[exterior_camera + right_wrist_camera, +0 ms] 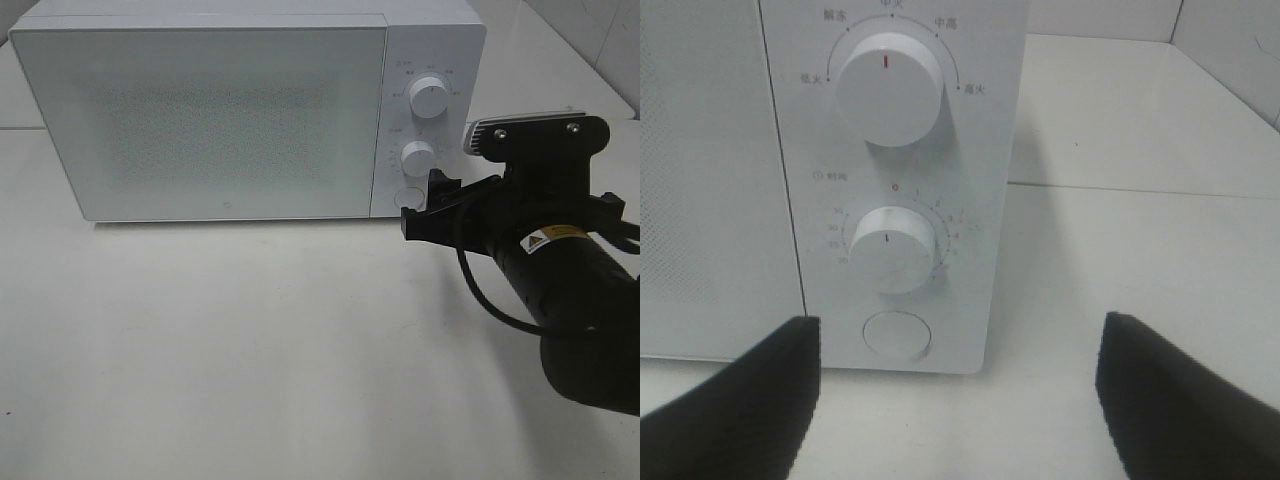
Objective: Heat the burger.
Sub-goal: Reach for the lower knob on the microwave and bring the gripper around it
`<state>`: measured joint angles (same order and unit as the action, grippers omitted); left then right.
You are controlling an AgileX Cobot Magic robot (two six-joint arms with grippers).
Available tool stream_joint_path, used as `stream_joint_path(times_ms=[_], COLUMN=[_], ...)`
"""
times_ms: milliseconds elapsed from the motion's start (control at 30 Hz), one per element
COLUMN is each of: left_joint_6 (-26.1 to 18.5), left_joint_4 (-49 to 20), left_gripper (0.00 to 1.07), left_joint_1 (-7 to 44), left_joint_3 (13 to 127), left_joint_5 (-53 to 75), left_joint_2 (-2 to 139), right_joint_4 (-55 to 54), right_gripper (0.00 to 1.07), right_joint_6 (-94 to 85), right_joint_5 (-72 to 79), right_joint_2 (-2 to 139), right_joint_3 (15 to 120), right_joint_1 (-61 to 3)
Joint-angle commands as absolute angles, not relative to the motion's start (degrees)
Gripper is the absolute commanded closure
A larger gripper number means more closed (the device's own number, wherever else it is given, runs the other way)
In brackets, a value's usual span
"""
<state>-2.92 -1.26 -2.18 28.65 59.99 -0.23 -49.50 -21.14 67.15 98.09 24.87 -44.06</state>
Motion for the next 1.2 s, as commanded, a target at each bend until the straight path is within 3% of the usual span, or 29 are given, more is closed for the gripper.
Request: stream_joint_path(times_ms=[33,400,900,1200], left_joint_6=[-2.5,-2.5,-2.5,-2.5], left_joint_4=[-1.1,-1.1,-1.1,-1.1], left_gripper=[0.09,0.09,0.09,0.09], left_joint_1=[-2.2,-2.2,-2.2,-2.2], left_joint_3=[28.5,28.5,28.5,28.5], left_joint_5=[59.5,59.5,59.5,59.5], left_joint_2=[-1.7,-1.7,-1.7,-1.7], right_joint_4=[-49.2,-48.7,-42.4,-41.0], right_gripper=[0.34,0.34,0.34,0.34], right_joint_6=[-20.0,-18.6,-14.6,-13.3], right_joint_5=[68.1,68.6,67.8,66.7], right_joint_2=[99.5,105.5,112.1,115.0], right_joint_3=[25.8,31.7,39.4,42.6], right_joint_1=[-44.1,-43.9,-37.3,-36.7])
